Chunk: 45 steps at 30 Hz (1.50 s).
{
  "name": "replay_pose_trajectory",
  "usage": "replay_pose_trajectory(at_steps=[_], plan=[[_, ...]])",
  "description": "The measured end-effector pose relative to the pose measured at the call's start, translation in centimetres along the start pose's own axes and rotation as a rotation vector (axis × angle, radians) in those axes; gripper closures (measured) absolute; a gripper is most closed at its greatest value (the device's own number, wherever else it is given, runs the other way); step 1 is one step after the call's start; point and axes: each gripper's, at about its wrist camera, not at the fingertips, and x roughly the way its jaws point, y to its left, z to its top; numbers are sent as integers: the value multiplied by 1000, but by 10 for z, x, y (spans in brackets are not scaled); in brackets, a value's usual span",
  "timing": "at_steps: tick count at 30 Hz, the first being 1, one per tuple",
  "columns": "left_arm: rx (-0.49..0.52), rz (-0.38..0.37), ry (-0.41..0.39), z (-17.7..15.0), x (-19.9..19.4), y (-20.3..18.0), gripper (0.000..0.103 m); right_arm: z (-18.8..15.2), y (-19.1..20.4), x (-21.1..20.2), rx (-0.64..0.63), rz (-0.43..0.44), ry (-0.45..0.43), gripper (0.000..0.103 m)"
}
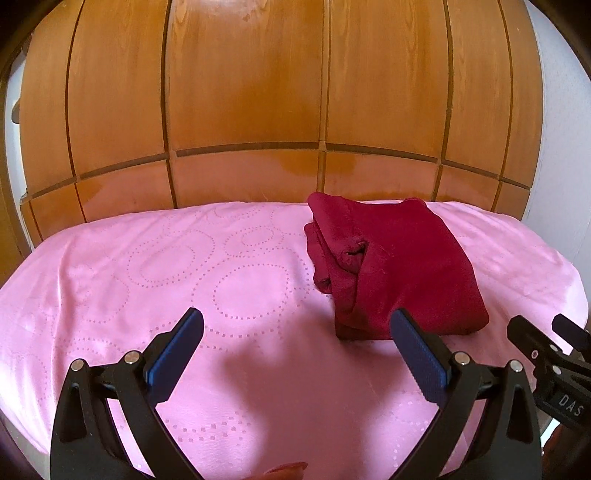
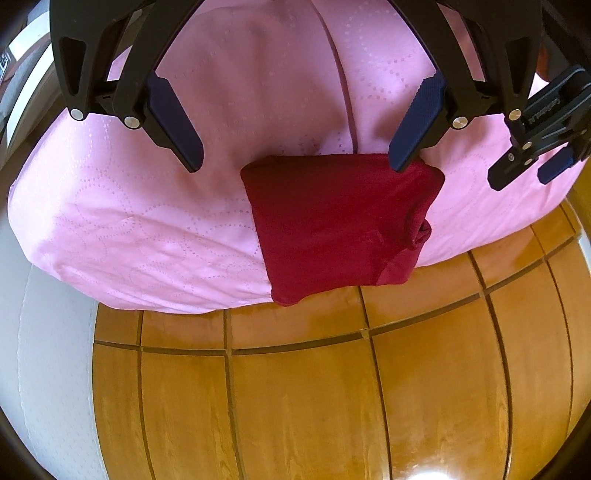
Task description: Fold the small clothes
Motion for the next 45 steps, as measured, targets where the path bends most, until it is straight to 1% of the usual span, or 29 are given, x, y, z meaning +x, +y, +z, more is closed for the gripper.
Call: replay_pose_trajectory(at_steps=[3, 16, 45], plan=[[-2, -5, 17, -1, 3, 1, 2, -1, 0, 0, -1, -8, 9, 4], [11, -6, 34, -2, 6, -2, 2, 0, -2, 5, 11, -13, 24, 4], [35, -12, 22, -5, 4, -10, 2, -2, -5, 7, 13, -16, 29, 4]])
